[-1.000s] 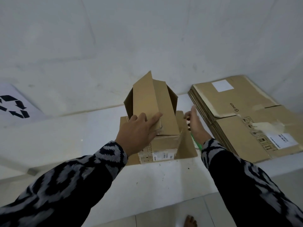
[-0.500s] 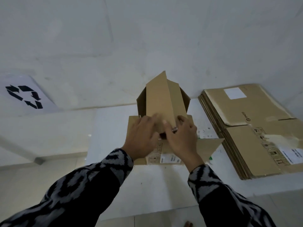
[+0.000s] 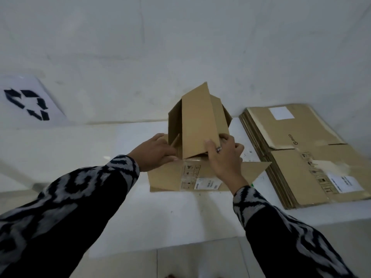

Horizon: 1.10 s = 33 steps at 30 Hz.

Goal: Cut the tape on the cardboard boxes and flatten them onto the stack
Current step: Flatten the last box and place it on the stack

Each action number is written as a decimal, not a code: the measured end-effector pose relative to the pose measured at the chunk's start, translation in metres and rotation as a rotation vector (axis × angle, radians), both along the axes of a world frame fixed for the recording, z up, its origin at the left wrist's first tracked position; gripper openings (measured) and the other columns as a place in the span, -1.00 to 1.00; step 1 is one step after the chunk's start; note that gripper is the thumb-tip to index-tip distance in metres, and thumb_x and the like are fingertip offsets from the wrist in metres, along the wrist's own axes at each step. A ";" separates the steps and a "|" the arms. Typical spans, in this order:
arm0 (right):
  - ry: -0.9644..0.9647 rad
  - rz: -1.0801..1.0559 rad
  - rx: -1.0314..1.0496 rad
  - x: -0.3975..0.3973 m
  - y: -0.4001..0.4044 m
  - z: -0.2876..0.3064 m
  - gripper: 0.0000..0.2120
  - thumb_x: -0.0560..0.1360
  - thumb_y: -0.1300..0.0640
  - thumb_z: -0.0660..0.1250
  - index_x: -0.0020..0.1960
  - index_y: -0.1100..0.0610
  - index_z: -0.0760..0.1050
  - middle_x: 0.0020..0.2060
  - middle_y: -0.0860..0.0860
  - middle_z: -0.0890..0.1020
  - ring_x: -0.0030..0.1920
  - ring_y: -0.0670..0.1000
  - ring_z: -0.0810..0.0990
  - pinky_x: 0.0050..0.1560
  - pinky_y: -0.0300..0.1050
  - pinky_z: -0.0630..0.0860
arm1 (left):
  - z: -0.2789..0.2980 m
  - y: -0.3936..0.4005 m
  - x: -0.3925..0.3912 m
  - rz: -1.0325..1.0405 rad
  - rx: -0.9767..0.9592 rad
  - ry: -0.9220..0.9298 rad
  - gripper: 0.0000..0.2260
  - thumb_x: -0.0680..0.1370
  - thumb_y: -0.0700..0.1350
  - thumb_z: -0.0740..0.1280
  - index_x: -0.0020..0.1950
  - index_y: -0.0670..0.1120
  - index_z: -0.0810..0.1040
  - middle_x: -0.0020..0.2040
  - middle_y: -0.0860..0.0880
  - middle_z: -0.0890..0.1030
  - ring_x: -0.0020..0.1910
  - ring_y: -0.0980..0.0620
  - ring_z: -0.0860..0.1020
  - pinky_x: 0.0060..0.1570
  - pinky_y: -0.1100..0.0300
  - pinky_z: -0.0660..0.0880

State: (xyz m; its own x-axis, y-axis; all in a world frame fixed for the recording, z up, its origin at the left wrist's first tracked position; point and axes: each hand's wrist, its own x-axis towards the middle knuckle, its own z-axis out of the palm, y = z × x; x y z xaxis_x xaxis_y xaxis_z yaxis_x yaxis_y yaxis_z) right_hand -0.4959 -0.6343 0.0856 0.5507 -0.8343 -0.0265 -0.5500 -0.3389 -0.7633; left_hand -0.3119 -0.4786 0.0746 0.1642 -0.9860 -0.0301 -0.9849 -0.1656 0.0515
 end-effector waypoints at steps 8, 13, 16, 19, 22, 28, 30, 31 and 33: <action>-0.058 0.073 -0.112 -0.056 0.066 0.003 -0.45 0.50 -0.32 0.20 0.35 -0.02 0.31 0.18 0.03 0.36 0.25 0.09 0.30 0.28 0.16 0.30 | -0.013 0.098 -0.087 0.131 -0.278 0.027 -0.62 0.63 0.31 -0.18 -0.19 0.13 0.20 -0.33 0.18 0.30 -0.44 0.12 0.31 -0.43 0.22 0.23; 0.144 0.292 -0.259 -0.074 0.071 -0.024 -0.03 0.35 -0.61 -0.06 0.59 -0.09 -0.04 0.57 -0.03 0.10 0.54 0.16 0.05 0.44 0.40 -0.05 | -0.034 0.113 -0.116 0.412 -0.081 0.034 -0.64 0.62 0.30 -0.02 -0.10 0.10 0.39 -0.12 0.13 0.53 -0.11 0.02 0.50 -0.01 0.09 0.39; -0.002 0.118 -0.190 -0.090 0.057 -0.030 0.14 0.28 -0.66 -0.12 0.61 0.07 -0.14 0.59 0.06 0.03 0.57 0.17 0.00 0.50 0.37 -0.07 | -0.047 0.120 -0.123 0.672 -0.347 0.147 -0.78 0.56 0.14 0.32 0.01 0.01 0.45 0.03 0.02 0.52 0.04 -0.08 0.49 0.14 -0.02 0.36; -0.138 -0.016 -0.085 -0.127 0.045 -0.044 0.00 0.41 -0.56 -0.03 0.60 0.10 0.01 0.56 0.11 0.14 0.54 0.15 0.10 0.51 0.24 0.08 | -0.072 0.148 -0.143 0.956 -0.493 0.294 -0.63 0.54 -0.02 0.40 0.24 -0.16 0.40 0.19 -0.12 0.46 0.18 -0.17 0.43 0.17 -0.04 0.36; 0.035 -0.100 0.107 -0.161 0.028 -0.081 -0.21 0.52 -0.41 0.10 0.55 0.09 0.20 0.48 0.15 0.27 0.46 0.21 0.24 0.44 0.18 0.23 | -0.101 0.172 -0.178 1.307 -0.223 0.631 -0.38 0.57 0.02 0.37 0.47 -0.23 0.18 0.43 -0.22 0.28 0.39 -0.25 0.30 0.37 -0.03 0.24; 0.616 0.010 0.359 -0.198 0.029 -0.158 -0.22 0.49 -0.29 0.27 0.50 0.20 0.22 0.41 0.17 0.25 0.33 0.26 0.36 0.31 0.08 0.38 | -0.153 0.181 -0.233 1.557 0.087 1.618 -0.43 0.61 0.11 0.29 0.51 -0.20 0.30 0.44 -0.20 0.41 0.39 -0.20 0.40 0.41 -0.10 0.32; 0.573 -0.019 0.352 -0.200 0.028 -0.159 -0.23 0.48 -0.30 0.28 0.49 0.17 0.22 0.38 0.15 0.30 0.32 0.25 0.39 0.27 0.07 0.40 | -0.159 0.173 -0.222 1.548 -0.060 1.460 -0.48 0.60 0.08 0.30 0.41 -0.26 0.41 0.33 -0.21 0.52 0.28 -0.21 0.50 0.36 -0.09 0.40; 0.550 -0.030 0.358 -0.200 0.024 -0.156 -0.20 0.47 -0.33 0.27 0.50 0.15 0.21 0.38 0.14 0.34 0.31 0.22 0.41 0.26 0.07 0.42 | -0.155 0.169 -0.213 1.515 -0.058 1.267 -0.48 0.59 0.10 0.29 0.40 -0.25 0.42 0.31 -0.20 0.53 0.26 -0.21 0.51 0.33 -0.05 0.41; 0.506 -0.010 0.420 -0.197 0.016 -0.149 -0.19 0.46 -0.37 0.27 0.51 0.14 0.24 0.35 0.10 0.45 0.28 0.15 0.48 0.23 0.00 0.45 | -0.138 0.161 -0.196 1.402 -0.065 1.066 -0.54 0.61 0.10 0.25 0.39 -0.17 0.43 0.28 -0.16 0.54 0.24 -0.19 0.52 0.28 -0.03 0.45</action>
